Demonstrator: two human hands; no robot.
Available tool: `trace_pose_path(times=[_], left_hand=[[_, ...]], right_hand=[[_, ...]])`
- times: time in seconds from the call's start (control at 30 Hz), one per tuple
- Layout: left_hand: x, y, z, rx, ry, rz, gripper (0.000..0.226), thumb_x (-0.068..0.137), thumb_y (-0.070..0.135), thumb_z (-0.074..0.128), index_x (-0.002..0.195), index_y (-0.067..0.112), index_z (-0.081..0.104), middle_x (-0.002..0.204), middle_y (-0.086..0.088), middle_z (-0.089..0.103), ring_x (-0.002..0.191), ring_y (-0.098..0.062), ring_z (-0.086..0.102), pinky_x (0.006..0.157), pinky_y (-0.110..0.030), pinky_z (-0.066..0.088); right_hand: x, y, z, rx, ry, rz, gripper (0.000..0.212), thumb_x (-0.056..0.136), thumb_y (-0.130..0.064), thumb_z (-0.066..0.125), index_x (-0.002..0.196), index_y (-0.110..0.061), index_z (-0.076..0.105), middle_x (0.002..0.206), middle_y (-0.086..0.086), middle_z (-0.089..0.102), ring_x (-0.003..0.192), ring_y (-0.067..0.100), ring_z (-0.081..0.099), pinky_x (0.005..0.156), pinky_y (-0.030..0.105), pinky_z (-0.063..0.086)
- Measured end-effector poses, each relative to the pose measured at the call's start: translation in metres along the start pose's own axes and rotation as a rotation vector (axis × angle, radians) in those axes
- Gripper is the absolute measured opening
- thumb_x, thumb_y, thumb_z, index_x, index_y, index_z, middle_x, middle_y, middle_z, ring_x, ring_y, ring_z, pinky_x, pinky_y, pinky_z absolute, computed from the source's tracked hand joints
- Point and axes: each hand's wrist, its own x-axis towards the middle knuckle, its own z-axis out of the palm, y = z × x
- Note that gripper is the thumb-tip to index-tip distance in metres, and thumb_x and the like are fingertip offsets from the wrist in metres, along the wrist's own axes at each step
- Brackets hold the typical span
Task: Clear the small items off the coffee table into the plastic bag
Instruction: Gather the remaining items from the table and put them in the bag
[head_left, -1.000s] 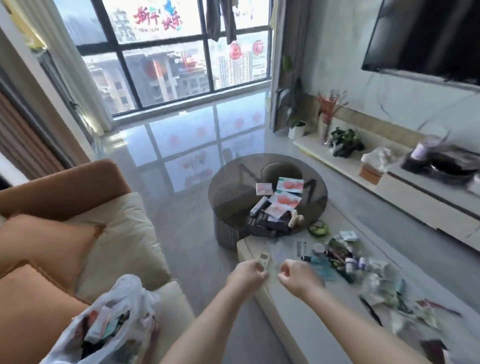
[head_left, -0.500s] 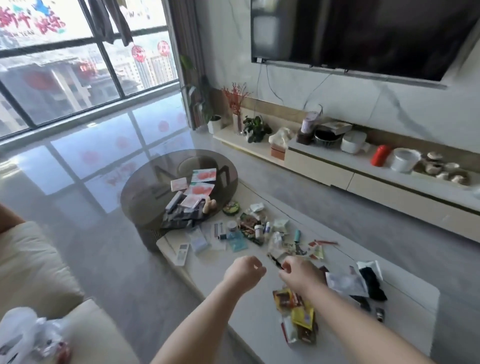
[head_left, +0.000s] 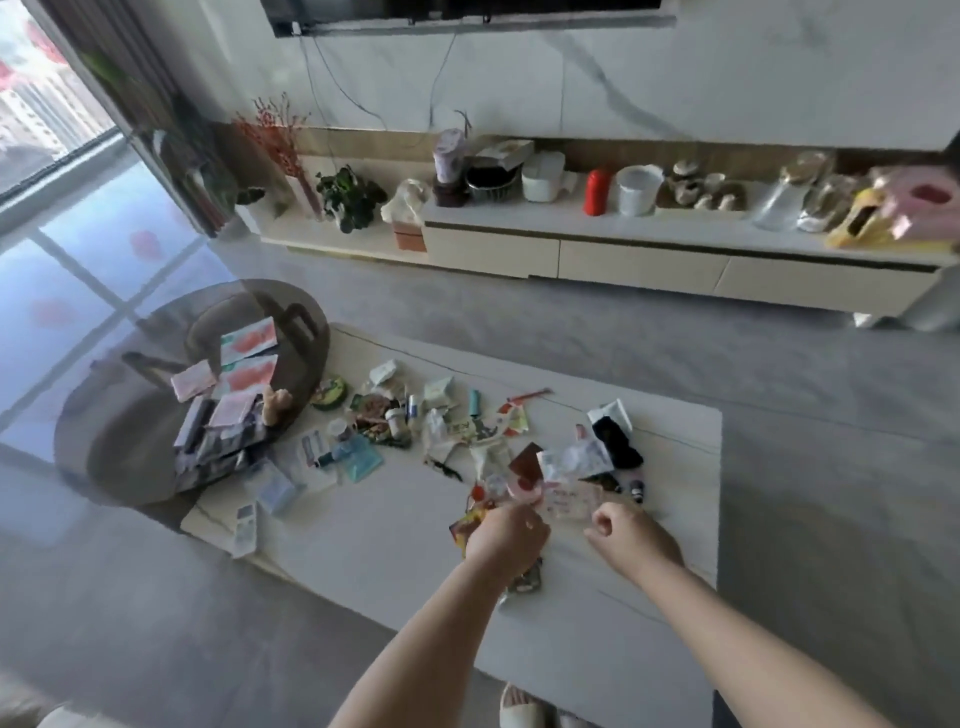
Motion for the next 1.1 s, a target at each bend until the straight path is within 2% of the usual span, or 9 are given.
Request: trace_pose_path(times=[0.13,0.2,0.3,0.47,0.57,0.67,0.77,0.93,1.1], left_hand=[[0.036,0.004,0.020,0.041,-0.074,0.048,0.024,0.088,0.034,0.050,0.098,0.026,0.069,0.104,-0.001,0.070,0.095,-0.022,0.065,0.079,-0.030,0.053],[0.056,0.002,0.031,0.039,-0.092,0.048,0.025,0.090,0.035,0.051,0.103,0.024,0.068,0.106,-0.001,0.069,0.095,-0.022,0.066,0.077,-0.028,0.053],[0.087,0.001,0.045,0.024,-0.127,0.044,0.026,0.091,0.032,0.049,0.106,0.019,0.067,0.108,-0.002,0.069,0.096,-0.022,0.067,0.080,-0.026,0.053],[0.131,-0.003,0.070,0.038,-0.110,0.034,0.026,0.090,0.032,0.049,0.106,0.024,0.068,0.110,-0.001,0.069,0.094,-0.022,0.066,0.081,-0.029,0.055],[0.164,-0.005,0.089,0.061,-0.093,0.033,0.029,0.091,0.031,0.050,0.115,0.024,0.065,0.117,-0.003,0.067,0.103,-0.022,0.063,0.085,-0.028,0.051],[0.201,-0.007,0.112,0.074,-0.067,0.061,0.034,0.093,0.031,0.051,0.124,0.021,0.060,0.126,-0.002,0.062,0.112,-0.020,0.059,0.094,-0.029,0.048],[0.241,-0.011,0.136,0.080,-0.033,0.070,0.037,0.092,0.033,0.054,0.127,0.021,0.058,0.133,0.000,0.056,0.120,-0.020,0.052,0.099,-0.035,0.046],[0.298,-0.025,0.175,0.165,0.043,0.074,0.041,0.091,0.036,0.056,0.130,0.025,0.055,0.135,0.002,0.052,0.127,-0.020,0.040,0.102,-0.036,0.039],[0.329,-0.040,0.198,0.251,0.128,0.053,0.047,0.089,0.039,0.058,0.135,0.029,0.049,0.138,0.004,0.046,0.133,-0.021,0.030,0.108,-0.038,0.027]], right_hand=[[0.016,0.030,0.006,0.071,0.008,0.118,0.014,0.086,-0.029,0.053,0.073,-0.024,0.049,0.109,0.008,0.055,0.092,0.022,0.054,0.066,0.027,0.035],[0.025,0.043,0.012,0.103,0.010,0.176,0.014,0.086,-0.030,0.053,0.075,-0.021,0.051,0.098,0.005,0.061,0.086,0.024,0.058,0.064,0.027,0.038],[0.041,0.063,0.024,0.161,0.011,0.258,0.024,0.084,-0.030,0.054,0.065,-0.021,0.041,0.074,-0.004,0.054,0.078,0.023,0.055,0.066,0.028,0.042],[0.079,0.090,0.046,0.209,-0.003,0.343,0.024,0.083,-0.033,0.053,0.068,-0.020,0.038,0.082,-0.003,0.057,0.074,0.020,0.048,0.062,0.028,0.037],[0.111,0.106,0.062,0.193,-0.046,0.339,0.011,0.087,-0.036,0.051,0.086,-0.025,0.054,0.098,-0.002,0.061,0.088,0.021,0.055,0.069,0.029,0.043],[0.148,0.125,0.082,0.178,-0.059,0.334,0.038,0.092,-0.039,0.051,0.125,-0.021,0.052,0.126,-0.003,0.055,0.113,0.017,0.054,0.079,0.027,0.041],[0.185,0.142,0.103,0.147,-0.034,0.320,0.040,0.093,-0.037,0.051,0.129,-0.020,0.048,0.127,0.002,0.053,0.112,0.021,0.054,0.081,0.029,0.046],[0.234,0.166,0.137,0.134,-0.003,0.367,0.037,0.093,-0.034,0.049,0.128,-0.023,0.045,0.114,0.005,0.048,0.097,0.023,0.057,0.073,0.031,0.047],[0.266,0.176,0.163,0.110,0.051,0.428,0.044,0.093,-0.039,0.049,0.131,-0.018,0.042,0.126,0.011,0.046,0.105,0.031,0.058,0.075,0.035,0.048]])
